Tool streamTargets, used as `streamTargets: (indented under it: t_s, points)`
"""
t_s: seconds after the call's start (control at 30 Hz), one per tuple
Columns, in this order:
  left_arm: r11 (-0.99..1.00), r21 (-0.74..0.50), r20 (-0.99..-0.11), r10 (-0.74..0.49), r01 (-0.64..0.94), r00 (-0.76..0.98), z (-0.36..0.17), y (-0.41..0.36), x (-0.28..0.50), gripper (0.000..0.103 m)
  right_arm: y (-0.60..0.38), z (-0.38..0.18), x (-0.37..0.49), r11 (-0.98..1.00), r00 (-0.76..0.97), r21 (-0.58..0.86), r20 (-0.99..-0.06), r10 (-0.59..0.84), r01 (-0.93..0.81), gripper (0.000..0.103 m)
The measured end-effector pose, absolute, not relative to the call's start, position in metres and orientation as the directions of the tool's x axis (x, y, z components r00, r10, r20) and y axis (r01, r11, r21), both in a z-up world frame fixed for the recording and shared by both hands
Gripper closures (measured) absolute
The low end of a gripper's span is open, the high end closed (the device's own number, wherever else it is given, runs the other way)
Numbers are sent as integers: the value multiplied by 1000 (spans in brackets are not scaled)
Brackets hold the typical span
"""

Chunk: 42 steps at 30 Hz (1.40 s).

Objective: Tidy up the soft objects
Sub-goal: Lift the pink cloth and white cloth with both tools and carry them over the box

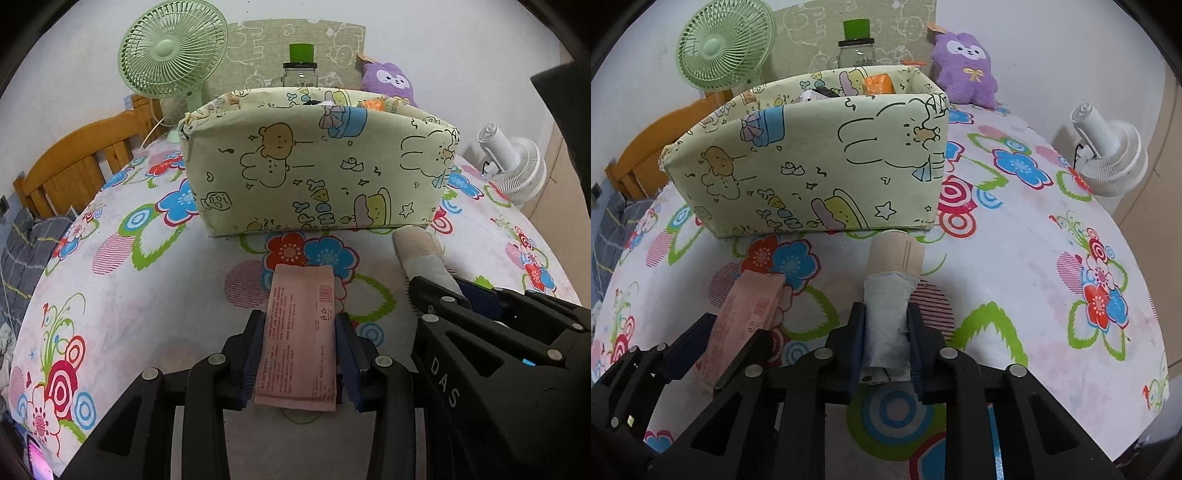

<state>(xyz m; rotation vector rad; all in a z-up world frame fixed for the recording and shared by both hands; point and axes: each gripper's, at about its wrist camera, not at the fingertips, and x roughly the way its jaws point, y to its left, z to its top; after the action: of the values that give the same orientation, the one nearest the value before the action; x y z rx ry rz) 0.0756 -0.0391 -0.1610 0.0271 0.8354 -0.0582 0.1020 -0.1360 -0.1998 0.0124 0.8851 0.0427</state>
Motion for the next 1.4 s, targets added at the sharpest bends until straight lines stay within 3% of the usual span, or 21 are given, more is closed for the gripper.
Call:
streamTargets:
  t_s: [1.4]
  points:
    - [998,-18,-551,-56,55,833,-42,-39,40,64,-137,-71,54,994,816,59,-568,109,-92,81]
